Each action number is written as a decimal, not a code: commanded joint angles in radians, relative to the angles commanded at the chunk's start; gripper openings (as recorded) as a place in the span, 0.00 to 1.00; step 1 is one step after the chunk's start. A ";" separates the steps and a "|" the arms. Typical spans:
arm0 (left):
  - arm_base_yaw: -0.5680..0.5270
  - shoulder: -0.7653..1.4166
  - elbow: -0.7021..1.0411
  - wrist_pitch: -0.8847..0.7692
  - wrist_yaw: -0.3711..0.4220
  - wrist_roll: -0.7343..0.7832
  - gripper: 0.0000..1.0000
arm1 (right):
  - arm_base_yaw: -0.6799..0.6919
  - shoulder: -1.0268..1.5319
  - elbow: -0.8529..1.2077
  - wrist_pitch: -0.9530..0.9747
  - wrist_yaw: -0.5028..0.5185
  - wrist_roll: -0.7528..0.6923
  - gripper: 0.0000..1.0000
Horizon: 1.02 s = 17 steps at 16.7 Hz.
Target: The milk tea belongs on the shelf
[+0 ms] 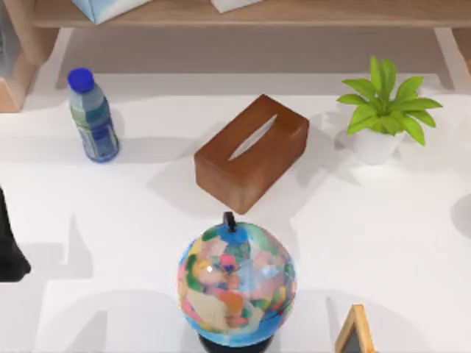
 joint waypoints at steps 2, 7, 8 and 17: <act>0.000 0.000 0.000 0.000 0.000 0.000 1.00 | 0.021 -0.025 0.018 0.010 0.004 0.004 0.00; 0.000 0.000 0.000 0.000 0.000 0.000 1.00 | 0.179 -0.139 0.070 -0.049 0.058 0.029 0.00; 0.000 0.000 0.000 0.000 0.000 0.000 1.00 | 0.222 -0.161 0.087 -0.076 0.079 0.036 0.00; 0.000 0.000 0.000 0.000 0.000 0.000 1.00 | 0.650 -0.265 0.400 -0.467 0.405 0.089 0.00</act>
